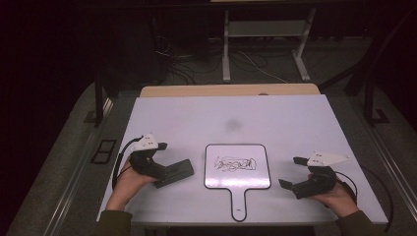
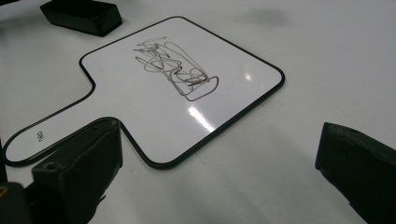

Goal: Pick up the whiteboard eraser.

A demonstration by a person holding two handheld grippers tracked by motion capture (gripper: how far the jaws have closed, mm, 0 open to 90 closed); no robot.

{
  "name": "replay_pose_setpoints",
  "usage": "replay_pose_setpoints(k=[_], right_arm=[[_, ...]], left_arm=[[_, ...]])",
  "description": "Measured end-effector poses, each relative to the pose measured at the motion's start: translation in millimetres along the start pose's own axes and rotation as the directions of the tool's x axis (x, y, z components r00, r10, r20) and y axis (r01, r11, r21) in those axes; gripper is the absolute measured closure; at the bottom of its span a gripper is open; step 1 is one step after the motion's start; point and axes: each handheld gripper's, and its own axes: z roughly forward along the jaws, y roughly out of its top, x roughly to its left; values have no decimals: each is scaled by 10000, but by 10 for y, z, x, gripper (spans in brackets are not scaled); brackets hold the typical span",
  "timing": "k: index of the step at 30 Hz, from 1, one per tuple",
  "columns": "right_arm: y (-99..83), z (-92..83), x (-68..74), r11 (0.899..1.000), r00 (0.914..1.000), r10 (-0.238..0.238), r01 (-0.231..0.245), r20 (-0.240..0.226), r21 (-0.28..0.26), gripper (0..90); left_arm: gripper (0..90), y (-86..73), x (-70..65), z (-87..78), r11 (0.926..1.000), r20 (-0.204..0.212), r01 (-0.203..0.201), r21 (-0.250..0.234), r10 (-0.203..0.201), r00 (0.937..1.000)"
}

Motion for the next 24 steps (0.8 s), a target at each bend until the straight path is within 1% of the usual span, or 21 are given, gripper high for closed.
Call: replay_pose_setpoints(k=[3,4,8,9,11,12,15,16,17,18,19,20,21,23,24], right_arm=[[-1,-4,-3,10000,10000,13,-13,10,-5,0],[-1,-5,-3,10000,10000,7,-7,11,-18,0],[1,-5,-5,10000,10000,28,-28,5,-56,0],[1,-5,-7,10000,10000,31,-31,-2,-51,0],[2,-6,-9,10000,10000,41,-41,-9,-48,0],[2,-6,-10,10000,10000,47,-47,-14,-47,0],[1,-6,-8,10000,10000,37,-37,-25,-35,0],[1,-6,-8,10000,10000,29,-29,-23,-23,0],[0,-5,-7,10000,10000,35,-35,-15,17,0],[0,-5,-7,10000,10000,35,-35,-15,17,0],[-3,-2,-11,10000,10000,-8,8,-3,45,0],[-3,-1,-13,10000,10000,-26,26,-3,49,0],[-2,-1,-14,10000,10000,-35,35,5,41,0],[-2,-4,-14,10000,10000,-15,15,12,54,0],[-2,-5,-15,10000,10000,-11,11,13,58,0]], left_arm=[[33,-14,-2,8,9995,13,-125,293,124,9999],[34,-14,-2,8,9995,13,-125,293,124,9999],[45,-32,-4,38,9964,13,-334,778,334,9994],[49,-32,-4,38,9964,13,-334,778,334,9994],[59,-44,-10,60,9951,17,-347,929,347,9994],[65,-45,-5,61,9935,42,-437,1052,435,9990],[83,-54,-8,75,9926,50,-436,1130,433,9990],[92,-62,-10,85,9906,62,-493,1278,489,9988],[102,-62,-10,85,9906,62,-493,1278,489,9988],[102,-66,-10,91,9890,111,-552,1369,541,9985],[121,-70,-13,96,9883,163,-536,1427,517,9985],[125,-73,-11,99,9866,183,-617,1514,596,9981],[131,-76,-17,108,9864,217,-602,1530,575,9981],[136,-91,-21,125,9828,307,-701,1708,658,9974],[136,-91,-21,125,9828,307,-701,1708,658,9974]])
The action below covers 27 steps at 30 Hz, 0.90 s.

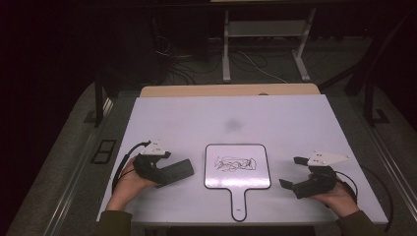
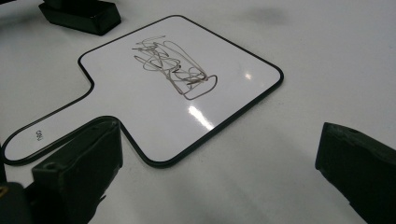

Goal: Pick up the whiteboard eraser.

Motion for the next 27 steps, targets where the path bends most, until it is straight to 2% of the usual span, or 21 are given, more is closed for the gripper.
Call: replay_pose_setpoints(k=[12,16,19,22,24,27], right_arm=[[-4,12,6,9999,10000,-37,37,-35,132,0],[-7,28,10,9997,9999,-98,97,50,204,0],[-11,57,21,9989,9993,-128,113,338,451,0],[-13,62,21,9987,9993,-136,119,338,505,0],[-17,67,24,9984,9994,-154,137,316,541,0],[-33,77,42,9975,9990,-385,370,245,610,0]], left_arm=[[197,-29,-16,54,9982,49,-211,567,208,9998],[219,-28,-25,75,9970,73,-325,708,321,9995],[234,-32,-33,90,9959,84,-329,848,323,9994],[241,-29,-27,102,9945,84,-458,938,453,9989],[249,-32,-33,109,9945,104,-400,972,392,9992],[259,-33,-34,118,9935,50,-413,1057,410,9991]])
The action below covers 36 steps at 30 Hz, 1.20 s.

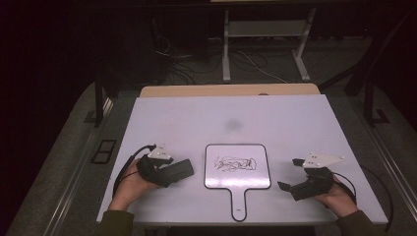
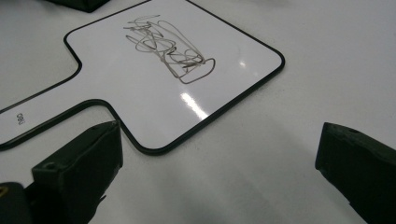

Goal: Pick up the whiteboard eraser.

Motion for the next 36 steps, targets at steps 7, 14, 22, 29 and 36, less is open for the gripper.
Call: replay_pose_setpoints(k=[7,14,22,29,36], right_arm=[[-41,30,-3,9997,10000,-16,18,-84,228,0],[-52,39,-16,9995,9998,173,-172,-53,249,0],[-52,37,-17,9995,9999,149,-148,-47,277,0],[-54,36,-15,9995,9999,135,-134,-58,283,0],[-54,29,-19,9995,9998,193,-193,-25,265,0]], left_arm=[[282,3,-5,14,9999,17,-90,112,90,10000],[313,5,-17,24,9996,36,-205,186,204,9998],[353,2,-23,44,9985,78,-370,408,367,9993],[372,3,-18,49,9978,140,-463,479,457,9989],[387,18,-17,44,9958,163,-593,691,583,9982]])
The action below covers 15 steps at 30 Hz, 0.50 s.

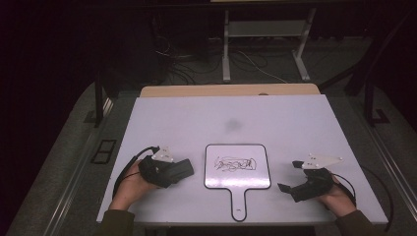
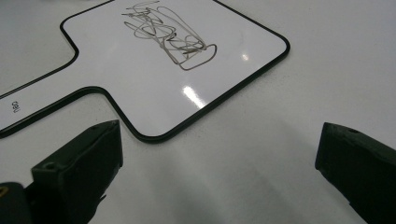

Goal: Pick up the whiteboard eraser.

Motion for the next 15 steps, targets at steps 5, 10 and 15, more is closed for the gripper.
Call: replay_pose_setpoints(k=[5,10,15], right_arm=[[-1,-2,-3,10000,10000,-6,6,1,-8,0],[-2,-5,-6,10000,10000,-5,5,11,-13,0],[0,-5,-10,10000,10000,2,-2,21,-22,0]], left_arm=[[392,9,-1,-4,9997,23,232,127,-232,9997],[395,17,-7,-1,9991,-48,401,130,-400,9992],[396,8,14,-4,9979,84,640,53,-641,9979]])
